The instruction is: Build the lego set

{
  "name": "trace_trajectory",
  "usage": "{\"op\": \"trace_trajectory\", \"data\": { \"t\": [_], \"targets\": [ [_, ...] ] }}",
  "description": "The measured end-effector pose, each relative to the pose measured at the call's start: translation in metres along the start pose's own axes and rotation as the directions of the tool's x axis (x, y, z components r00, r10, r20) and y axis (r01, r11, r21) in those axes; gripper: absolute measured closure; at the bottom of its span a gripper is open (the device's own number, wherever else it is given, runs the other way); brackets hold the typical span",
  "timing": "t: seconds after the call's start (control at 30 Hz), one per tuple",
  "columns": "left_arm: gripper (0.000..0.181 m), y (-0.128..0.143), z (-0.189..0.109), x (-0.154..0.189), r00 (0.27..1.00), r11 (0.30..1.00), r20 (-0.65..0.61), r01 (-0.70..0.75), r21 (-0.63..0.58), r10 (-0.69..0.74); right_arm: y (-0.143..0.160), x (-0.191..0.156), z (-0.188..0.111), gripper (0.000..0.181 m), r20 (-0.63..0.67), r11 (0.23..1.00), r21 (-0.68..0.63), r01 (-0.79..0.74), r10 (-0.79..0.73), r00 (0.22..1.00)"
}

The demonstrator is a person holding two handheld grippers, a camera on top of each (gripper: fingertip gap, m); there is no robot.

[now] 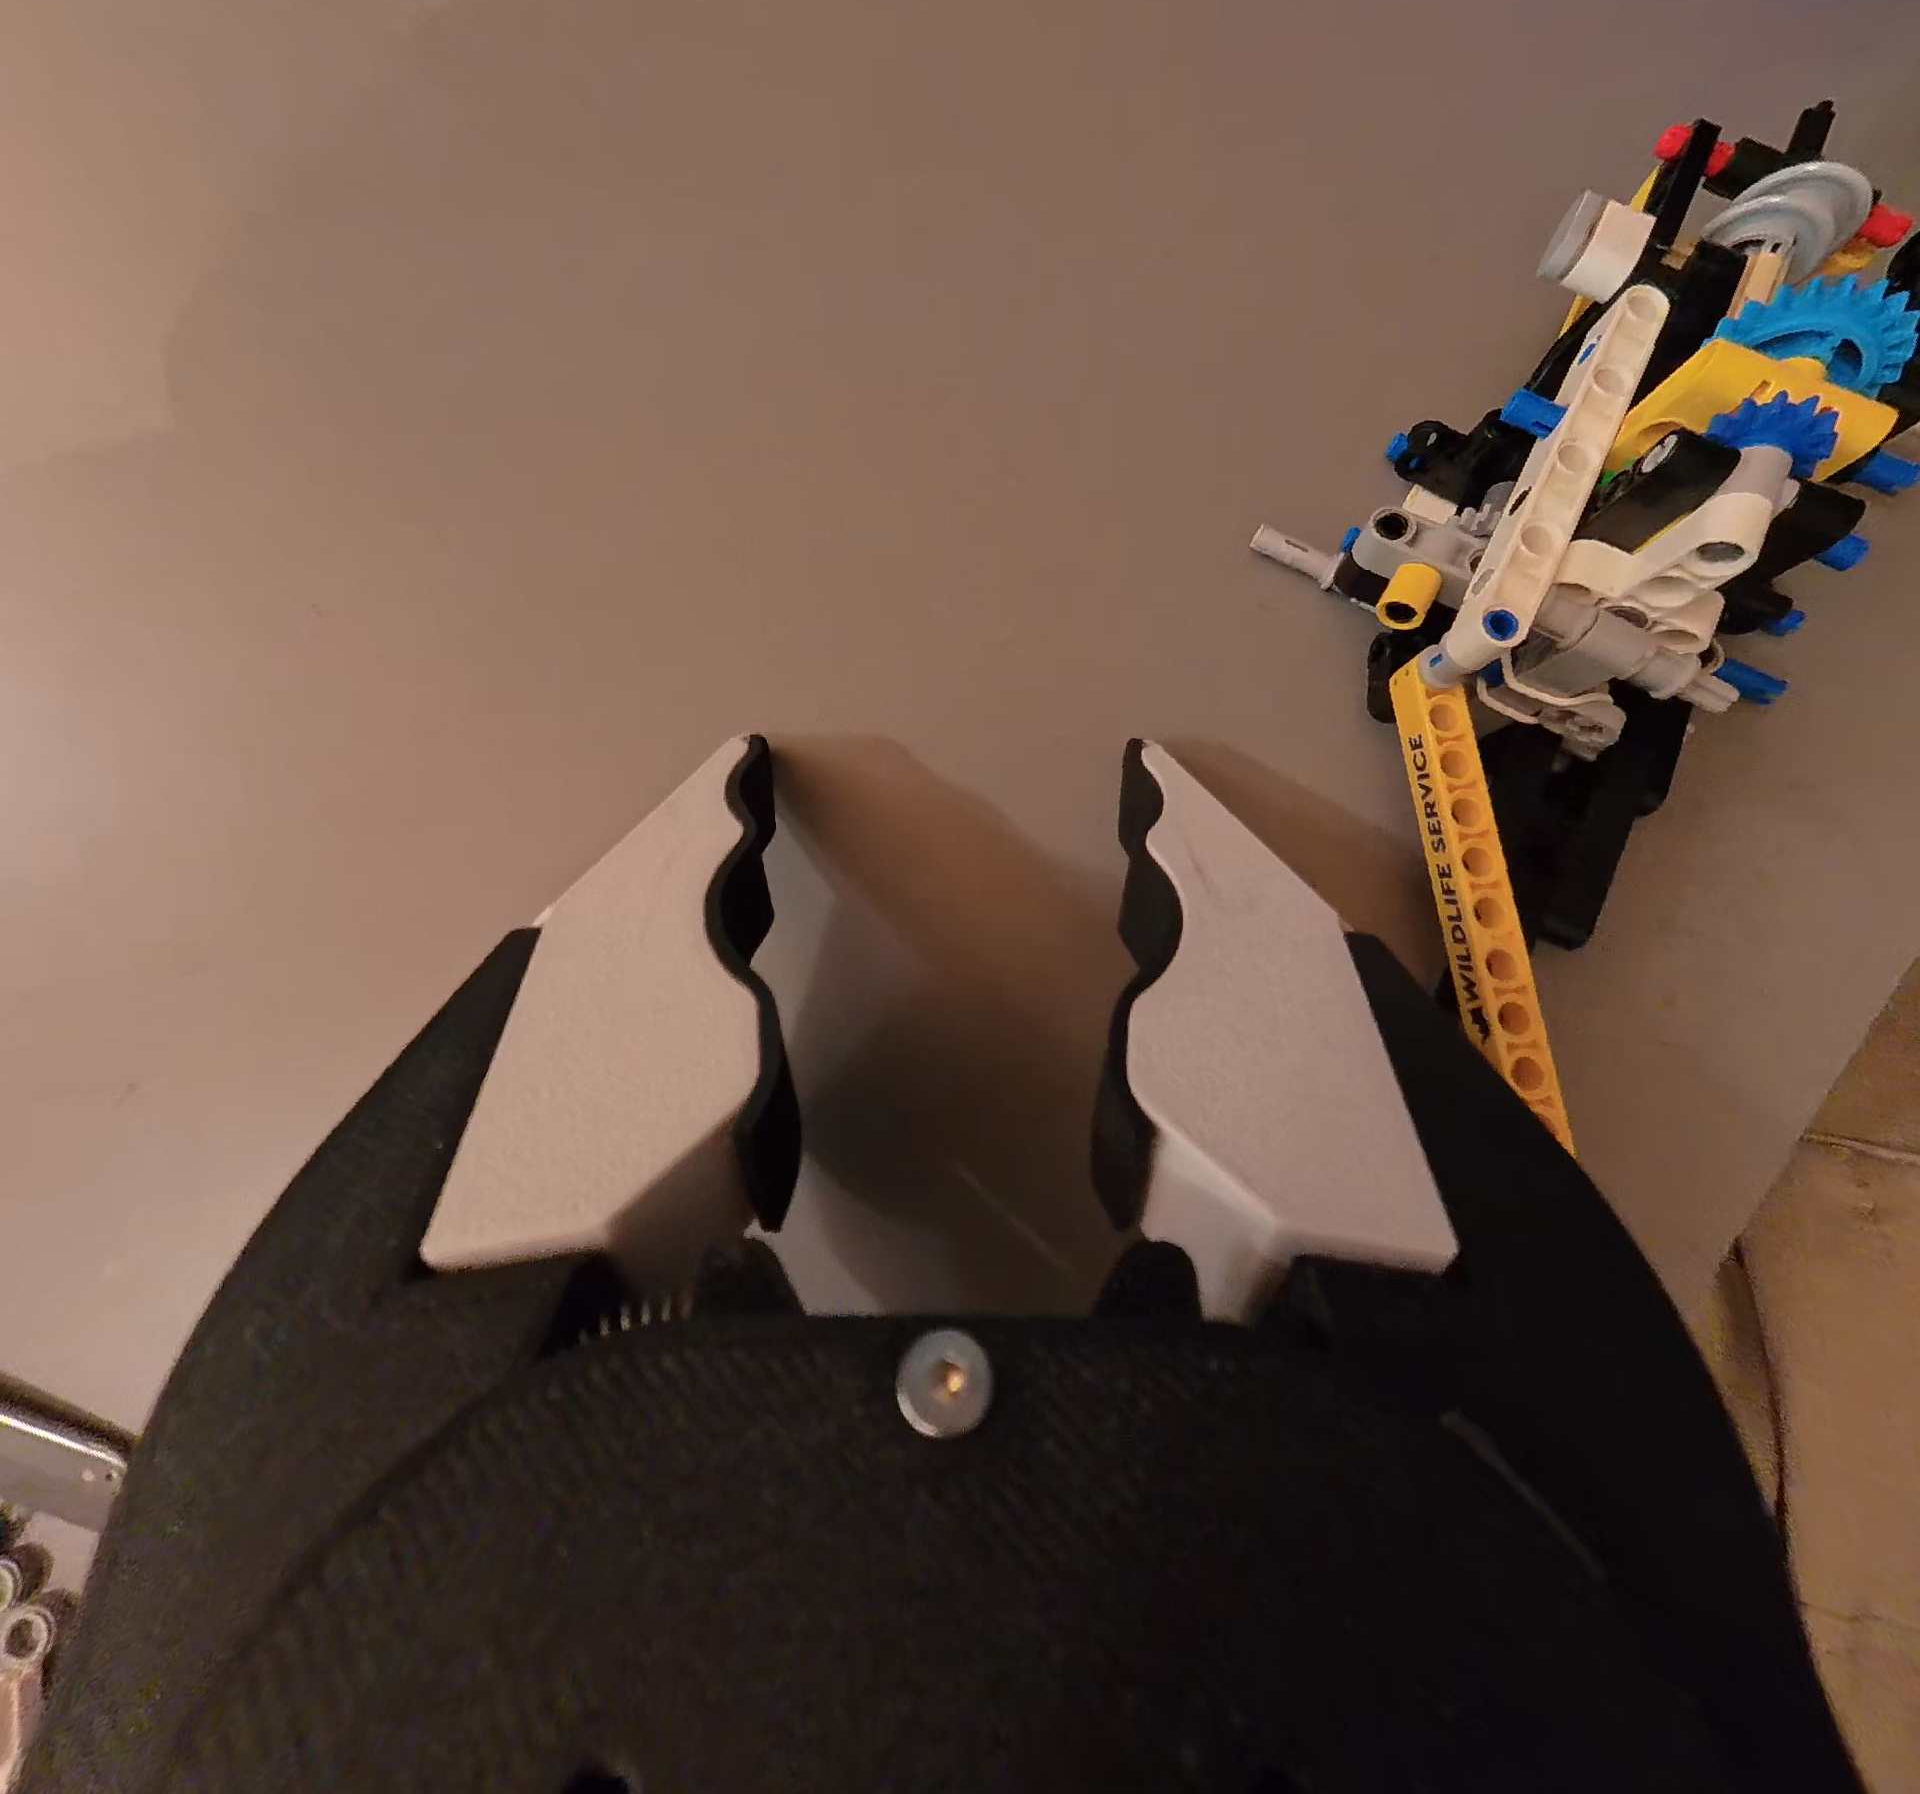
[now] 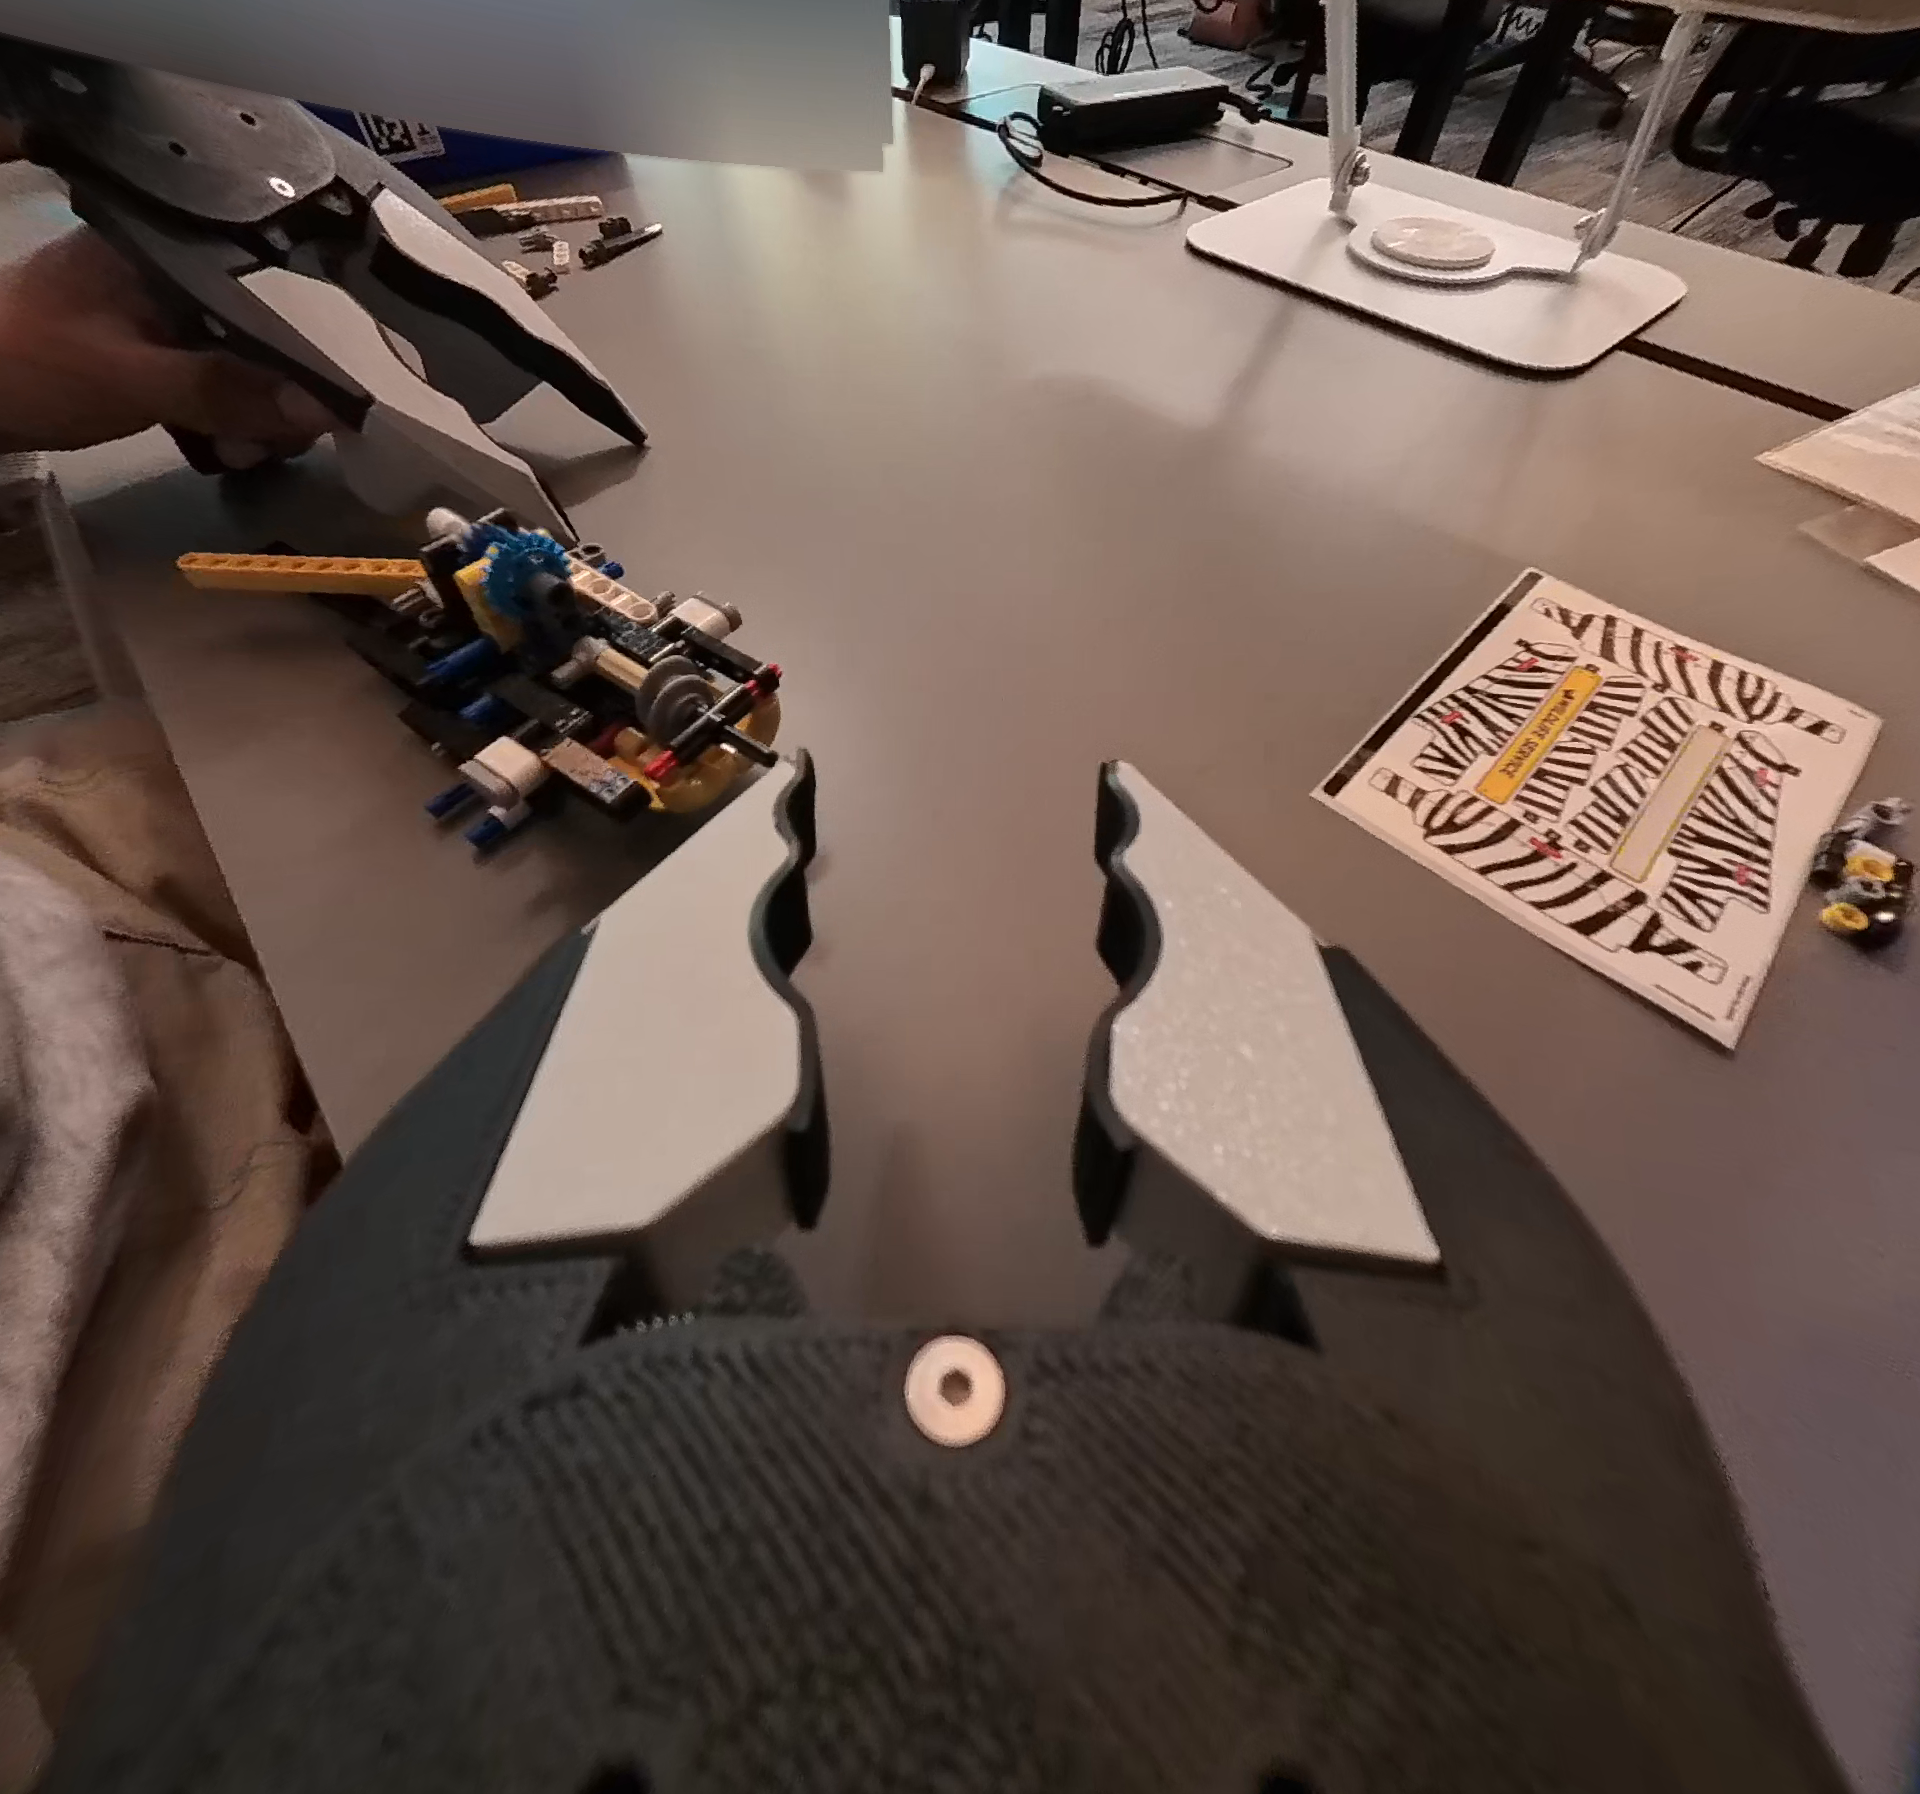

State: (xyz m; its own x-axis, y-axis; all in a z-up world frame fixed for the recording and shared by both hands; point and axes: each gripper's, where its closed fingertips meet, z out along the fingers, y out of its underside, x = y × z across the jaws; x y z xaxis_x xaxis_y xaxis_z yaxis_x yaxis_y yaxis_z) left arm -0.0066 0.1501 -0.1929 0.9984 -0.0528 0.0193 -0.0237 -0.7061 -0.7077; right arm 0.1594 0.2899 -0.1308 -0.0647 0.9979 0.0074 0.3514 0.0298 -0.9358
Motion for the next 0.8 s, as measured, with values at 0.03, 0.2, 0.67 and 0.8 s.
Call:
{"op": "trace_trajectory", "data": {
  "t": [0.03,0.2,0.67,0.8],
  "targets": [
    [0.113,0.0004,-0.0002,0.0001,1.0,1.0,0.002,0.001,0.0,-0.001,-0.0008,0.0002,-0.0015,0.128,-0.003,1.0,0.008,-0.002,0.002,1.0],
    [0.112,0.0021,-0.0014,0.0002,1.0,1.0,0.018,0.003,-0.003,-0.003,-0.0027,0.001,-0.0058,0.127,0.0,0.999,0.029,-0.031,0.031,1.0],
    [0.11,0.0055,-0.0044,0.0005,0.999,1.0,0.038,0.017,-0.004,-0.017,0.0029,-0.0003,-0.0028,0.114,-0.014,0.999,-0.012,-0.047,0.047,0.999],
    [0.109,0.006,-0.0049,0.0005,0.999,1.0,0.039,0.019,-0.004,-0.019,0.0023,0.0013,-0.0036,0.111,-0.022,0.998,-0.007,-0.059,0.059,0.998]
  ]
}}
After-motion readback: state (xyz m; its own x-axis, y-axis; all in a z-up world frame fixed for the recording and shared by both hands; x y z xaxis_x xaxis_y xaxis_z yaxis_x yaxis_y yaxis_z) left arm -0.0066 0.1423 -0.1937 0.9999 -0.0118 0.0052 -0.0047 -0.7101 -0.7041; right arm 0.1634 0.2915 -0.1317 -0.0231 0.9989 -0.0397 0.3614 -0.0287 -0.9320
